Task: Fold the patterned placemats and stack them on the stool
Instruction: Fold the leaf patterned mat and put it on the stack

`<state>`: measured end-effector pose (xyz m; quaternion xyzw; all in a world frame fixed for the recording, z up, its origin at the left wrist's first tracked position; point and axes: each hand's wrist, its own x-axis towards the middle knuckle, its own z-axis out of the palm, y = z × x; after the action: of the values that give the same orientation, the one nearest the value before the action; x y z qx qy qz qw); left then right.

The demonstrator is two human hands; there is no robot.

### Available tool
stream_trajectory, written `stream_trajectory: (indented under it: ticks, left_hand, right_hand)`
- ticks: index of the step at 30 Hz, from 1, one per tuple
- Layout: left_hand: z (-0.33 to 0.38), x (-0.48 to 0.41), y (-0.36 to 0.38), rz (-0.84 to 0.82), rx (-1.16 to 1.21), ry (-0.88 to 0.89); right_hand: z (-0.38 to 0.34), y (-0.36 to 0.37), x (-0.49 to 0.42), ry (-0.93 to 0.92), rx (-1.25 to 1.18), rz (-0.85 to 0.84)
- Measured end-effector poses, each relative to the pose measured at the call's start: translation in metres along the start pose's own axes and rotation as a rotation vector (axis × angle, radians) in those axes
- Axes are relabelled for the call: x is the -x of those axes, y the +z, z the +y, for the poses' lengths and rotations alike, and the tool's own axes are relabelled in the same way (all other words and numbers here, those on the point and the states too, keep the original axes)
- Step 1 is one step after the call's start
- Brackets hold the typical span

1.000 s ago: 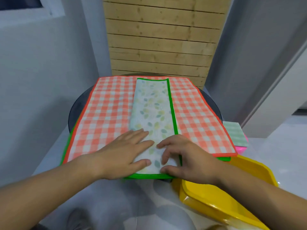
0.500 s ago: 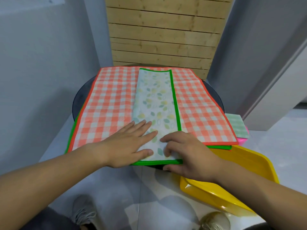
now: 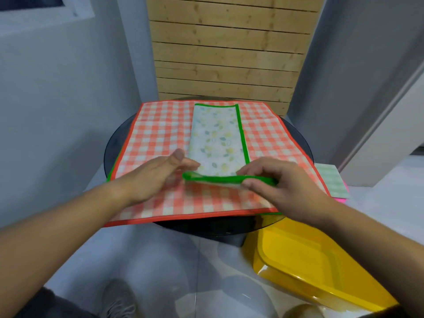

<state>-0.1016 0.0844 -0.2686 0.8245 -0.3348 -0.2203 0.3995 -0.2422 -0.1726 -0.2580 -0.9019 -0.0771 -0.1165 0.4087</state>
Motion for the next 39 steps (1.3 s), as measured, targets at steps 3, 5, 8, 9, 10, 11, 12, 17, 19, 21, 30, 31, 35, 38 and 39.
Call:
stream_trajectory:
  ticks: [3, 5, 8, 9, 10, 11, 12, 17, 19, 21, 30, 31, 35, 38, 39]
  left_hand:
    - [-0.004, -0.005, -0.011, -0.009, 0.104, 0.037]
    - [-0.005, -0.011, -0.012, 0.004, 0.101, 0.032]
    - [-0.011, -0.026, -0.009, 0.054, -0.082, 0.019]
    - [-0.014, -0.031, -0.008, 0.064, -0.130, 0.019]
    - [-0.014, -0.035, -0.006, 0.082, -0.159, 0.018]
    - [-0.015, -0.039, -0.005, 0.107, -0.166, 0.016]
    - [-0.015, -0.043, -0.004, 0.129, -0.150, 0.012]
    - [-0.012, -0.054, 0.000, 0.196, 0.009, -0.068]
    - [-0.011, -0.056, 0.000, 0.199, 0.047, -0.105]
    - [-0.010, -0.059, 0.000, 0.198, 0.077, -0.147]
    - [0.008, -0.061, 0.007, 0.146, 0.195, -0.291]
    - [0.008, -0.061, 0.008, 0.148, 0.196, -0.301]
    - [0.003, -0.063, 0.012, 0.200, 0.134, -0.362]
    - [0.000, -0.065, 0.015, 0.217, 0.084, -0.307]
    - [-0.002, -0.065, 0.016, 0.217, 0.061, -0.281]
  right_hand:
    - [-0.007, -0.011, -0.027, 0.008, -0.024, 0.121]
    - [-0.009, -0.016, -0.047, 0.025, -0.024, 0.186]
    - [-0.006, -0.019, -0.076, 0.067, -0.081, 0.284]
    - [-0.005, -0.019, -0.084, 0.087, -0.107, 0.306]
    - [-0.004, -0.018, -0.090, 0.105, -0.133, 0.328]
    - [-0.002, -0.017, -0.095, 0.119, -0.162, 0.353]
    - [0.001, -0.017, -0.098, 0.126, -0.185, 0.386]
    - [0.027, -0.021, -0.094, 0.300, -0.426, 0.377]
    - [0.042, -0.018, -0.084, 0.439, -0.465, 0.271]
    - [0.051, -0.012, -0.072, 0.523, -0.379, 0.159]
    - [0.050, -0.001, -0.057, 0.532, 0.049, 0.136]
    - [0.049, 0.000, -0.057, 0.534, 0.064, 0.144]
    - [0.054, 0.005, -0.062, 0.550, 0.106, 0.130]
    - [0.063, 0.007, -0.066, 0.506, 0.184, 0.096]
    - [0.065, 0.008, -0.067, 0.494, 0.200, 0.092]
